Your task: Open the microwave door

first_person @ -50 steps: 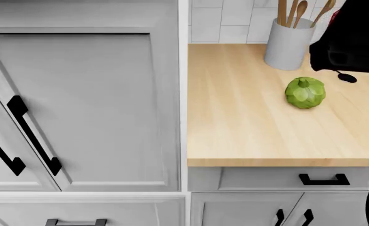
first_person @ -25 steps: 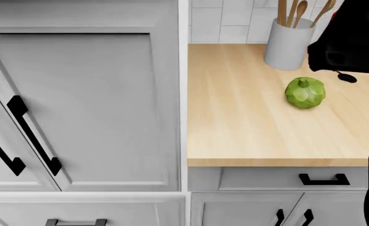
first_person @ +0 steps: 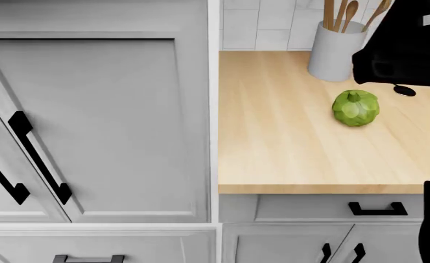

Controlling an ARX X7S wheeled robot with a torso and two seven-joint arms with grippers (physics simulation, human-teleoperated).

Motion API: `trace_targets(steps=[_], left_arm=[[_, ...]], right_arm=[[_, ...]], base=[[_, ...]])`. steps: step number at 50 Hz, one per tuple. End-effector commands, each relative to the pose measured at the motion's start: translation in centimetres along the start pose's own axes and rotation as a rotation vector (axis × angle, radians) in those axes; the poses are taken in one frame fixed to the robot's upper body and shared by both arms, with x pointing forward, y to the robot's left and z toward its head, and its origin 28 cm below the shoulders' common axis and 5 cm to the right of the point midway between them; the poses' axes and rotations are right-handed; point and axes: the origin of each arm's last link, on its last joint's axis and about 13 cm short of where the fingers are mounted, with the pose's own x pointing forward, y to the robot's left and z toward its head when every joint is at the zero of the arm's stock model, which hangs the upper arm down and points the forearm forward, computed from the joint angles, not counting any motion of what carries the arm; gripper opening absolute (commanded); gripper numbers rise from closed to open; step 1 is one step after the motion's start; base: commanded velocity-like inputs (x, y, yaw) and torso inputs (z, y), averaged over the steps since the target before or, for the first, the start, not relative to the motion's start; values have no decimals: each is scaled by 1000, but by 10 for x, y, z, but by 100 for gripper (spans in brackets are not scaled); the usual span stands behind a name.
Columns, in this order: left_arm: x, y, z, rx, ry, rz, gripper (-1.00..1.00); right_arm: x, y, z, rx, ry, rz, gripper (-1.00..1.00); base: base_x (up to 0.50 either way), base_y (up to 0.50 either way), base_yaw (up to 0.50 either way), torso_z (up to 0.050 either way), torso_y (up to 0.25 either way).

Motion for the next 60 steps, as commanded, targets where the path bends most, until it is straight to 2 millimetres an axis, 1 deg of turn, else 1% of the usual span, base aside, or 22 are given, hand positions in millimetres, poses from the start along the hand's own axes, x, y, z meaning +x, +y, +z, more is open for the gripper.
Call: trace_targets(steps=[1,10,20,26,36,44,51,60], left_arm=[[1,23,-5,47,-14,48,100],[8,41,-5,118,-38,84,100],[18,72,-7,229,-72,154,100],[19,92,-7,281,-90,185,100],[21,125,1,343,-118,242,100],[26,143,10,380,-141,280,100],[32,159,16,428,-154,313,100],[42,190,22,530,-139,353,100]], right_arm=[[0,0,-1,3,1,0,100],[1,1,-1,9,2,1,100],[1,2,-1,11,2,4,100],[1,2,-2,12,3,5,100],[1,3,-2,15,4,9,100],[1,5,-2,13,4,14,100],[1,6,-2,14,5,18,100],[0,7,-1,10,3,20,100]], base=[[0,0,0,0,0],[0,0,0,0,0],[0,0,0,0,0],[0,0,0,0,0],[0,0,0,0,0],[0,0,0,0,0],[0,0,0,0,0],[0,0,0,0,0]])
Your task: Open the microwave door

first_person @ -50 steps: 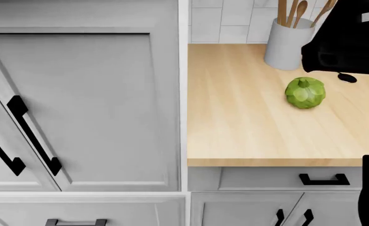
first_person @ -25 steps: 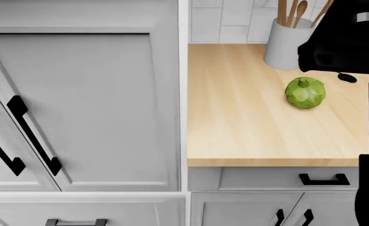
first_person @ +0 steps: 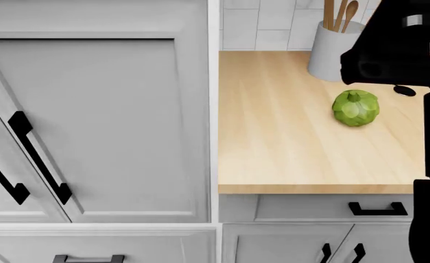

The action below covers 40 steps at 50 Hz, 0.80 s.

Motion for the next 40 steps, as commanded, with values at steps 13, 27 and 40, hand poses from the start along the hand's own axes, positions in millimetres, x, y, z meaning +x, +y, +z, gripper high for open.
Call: trace_targets(steps=[13,27,40], left_arm=[[45,50,0,201,-35,77,100],[72,82,9,315,-85,166,100],[86,116,25,387,-111,240,100]], right_arm=[[0,4,1,-3,1,10,100],[3,6,0,-4,4,17,100],[3,8,-1,-1,6,23,100]], base=[[0,0,0,0,0],[0,0,0,0,0],[0,0,0,0,0]])
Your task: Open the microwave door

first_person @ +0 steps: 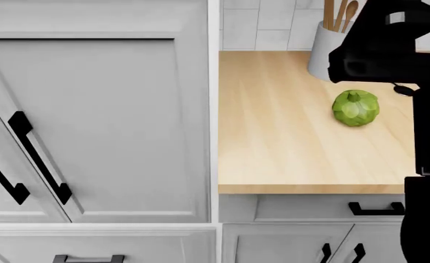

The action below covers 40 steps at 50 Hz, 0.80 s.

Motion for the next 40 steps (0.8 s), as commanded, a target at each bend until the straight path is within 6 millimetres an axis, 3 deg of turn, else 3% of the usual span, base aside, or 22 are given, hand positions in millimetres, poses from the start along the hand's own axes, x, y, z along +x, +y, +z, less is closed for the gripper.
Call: trace_targets(steps=[1,16,40], left_arm=[[19,31,0,74,-15,68,100],[43,80,-2,185,-35,174,100],[54,117,-21,340,-9,242,100]], right_arm=[[0,2,-1,2,2,5,100],[0,4,-1,5,3,13,100],[-1,5,-2,7,4,15,100]], base=[[0,0,0,0,0],[0,0,0,0,0],[0,0,0,0,0]])
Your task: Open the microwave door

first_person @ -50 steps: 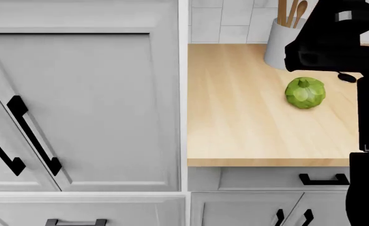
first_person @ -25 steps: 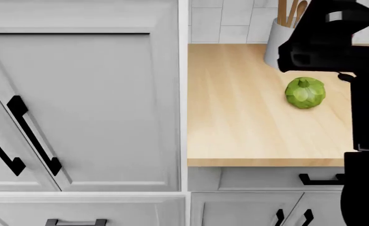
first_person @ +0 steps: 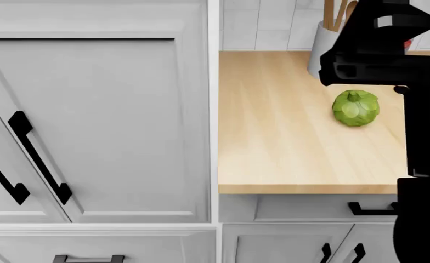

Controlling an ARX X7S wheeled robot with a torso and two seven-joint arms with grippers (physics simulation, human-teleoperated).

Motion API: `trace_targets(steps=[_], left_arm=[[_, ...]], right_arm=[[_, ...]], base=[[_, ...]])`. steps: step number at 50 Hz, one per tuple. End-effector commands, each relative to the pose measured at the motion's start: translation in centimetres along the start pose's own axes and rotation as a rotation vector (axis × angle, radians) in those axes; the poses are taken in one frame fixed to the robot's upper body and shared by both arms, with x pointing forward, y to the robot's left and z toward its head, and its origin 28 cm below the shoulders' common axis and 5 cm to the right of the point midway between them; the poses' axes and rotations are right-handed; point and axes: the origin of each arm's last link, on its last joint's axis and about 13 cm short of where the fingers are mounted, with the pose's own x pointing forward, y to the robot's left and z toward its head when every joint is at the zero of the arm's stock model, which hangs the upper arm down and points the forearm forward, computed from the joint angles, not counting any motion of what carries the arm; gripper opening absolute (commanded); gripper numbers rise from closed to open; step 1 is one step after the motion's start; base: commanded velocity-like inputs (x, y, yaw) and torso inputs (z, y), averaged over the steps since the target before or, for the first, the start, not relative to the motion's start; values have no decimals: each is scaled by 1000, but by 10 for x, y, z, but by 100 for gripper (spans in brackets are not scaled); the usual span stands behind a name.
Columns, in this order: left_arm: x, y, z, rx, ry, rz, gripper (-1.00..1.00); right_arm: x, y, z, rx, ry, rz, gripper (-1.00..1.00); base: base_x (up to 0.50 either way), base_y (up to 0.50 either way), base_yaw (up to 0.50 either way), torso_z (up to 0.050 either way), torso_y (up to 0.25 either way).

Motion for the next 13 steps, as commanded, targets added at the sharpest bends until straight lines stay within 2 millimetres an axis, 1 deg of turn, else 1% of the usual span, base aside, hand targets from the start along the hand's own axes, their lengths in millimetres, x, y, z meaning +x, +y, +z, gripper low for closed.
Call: trace_targets(steps=[1,6,13], left_arm=[[5,10,-16,78,25,9,100],[1,7,-23,88,43,-8,100],[-13,5,-48,118,91,-41,100]], right_arm=[[0,1,0,2,1,4,100],[0,2,-1,3,2,6,100],[0,2,-1,3,5,8,100]], base=[[0,0,0,0,0],[0,0,0,0,0],[0,0,0,0,0]])
